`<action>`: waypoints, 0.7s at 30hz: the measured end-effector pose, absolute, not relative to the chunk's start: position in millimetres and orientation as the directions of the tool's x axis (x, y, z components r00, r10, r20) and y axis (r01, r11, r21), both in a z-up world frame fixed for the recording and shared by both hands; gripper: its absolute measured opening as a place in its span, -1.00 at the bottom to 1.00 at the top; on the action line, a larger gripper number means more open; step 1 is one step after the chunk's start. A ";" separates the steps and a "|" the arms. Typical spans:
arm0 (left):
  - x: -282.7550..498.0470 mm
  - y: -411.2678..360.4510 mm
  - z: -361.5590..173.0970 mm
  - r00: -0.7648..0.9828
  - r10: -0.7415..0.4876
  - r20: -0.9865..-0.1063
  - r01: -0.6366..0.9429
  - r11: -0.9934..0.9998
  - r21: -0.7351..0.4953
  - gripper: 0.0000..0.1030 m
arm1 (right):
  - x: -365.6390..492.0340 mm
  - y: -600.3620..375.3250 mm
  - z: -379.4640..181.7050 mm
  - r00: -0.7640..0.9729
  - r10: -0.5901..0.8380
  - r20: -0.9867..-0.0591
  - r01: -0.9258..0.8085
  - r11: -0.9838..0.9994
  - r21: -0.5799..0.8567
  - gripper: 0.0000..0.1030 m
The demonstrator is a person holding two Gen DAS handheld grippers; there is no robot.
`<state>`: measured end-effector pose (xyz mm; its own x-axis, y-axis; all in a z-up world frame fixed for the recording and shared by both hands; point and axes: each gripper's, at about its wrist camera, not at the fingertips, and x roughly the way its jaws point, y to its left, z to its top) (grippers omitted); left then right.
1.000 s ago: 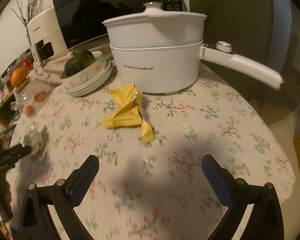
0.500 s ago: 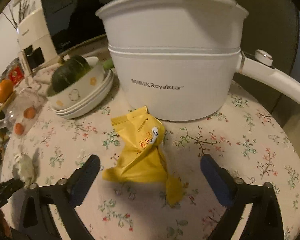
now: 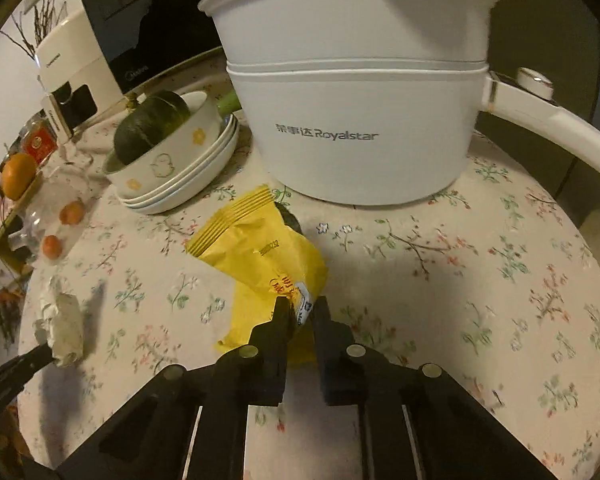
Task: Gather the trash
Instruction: 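Grasp the crumpled white paper with the left tool while the right tool grasps the yellow snack bag, then carry the white paper and yellow bag over the white bin with both tools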
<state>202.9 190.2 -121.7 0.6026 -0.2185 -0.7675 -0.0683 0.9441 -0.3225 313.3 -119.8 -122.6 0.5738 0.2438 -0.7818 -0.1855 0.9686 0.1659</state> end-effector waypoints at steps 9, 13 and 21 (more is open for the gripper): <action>172.4 167.1 -91.6 0.613 -0.238 -0.754 0.004 0.955 -0.298 -0.86 | 257.3 -143.4 -98.3 0.580 0.224 -0.783 -0.215 0.969 0.118 -0.79; 159.2 148.6 -77.4 0.623 -0.257 -0.738 0.055 0.956 -0.287 -0.86 | 227.4 -154.6 -83.5 0.582 0.208 -0.786 -0.237 0.968 0.080 -0.79; 139.3 111.6 -66.3 0.612 -0.292 -0.735 0.114 0.952 -0.283 -0.86 | 173.7 -175.6 -55.1 0.602 0.167 -0.780 -0.274 0.962 -0.005 -0.79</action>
<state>139.3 111.6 -66.3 0.6116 -0.2921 -0.7353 0.1141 0.9522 -0.2834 173.7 -175.6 -55.1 0.6025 0.1674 -0.7804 -0.2735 0.9618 -0.0048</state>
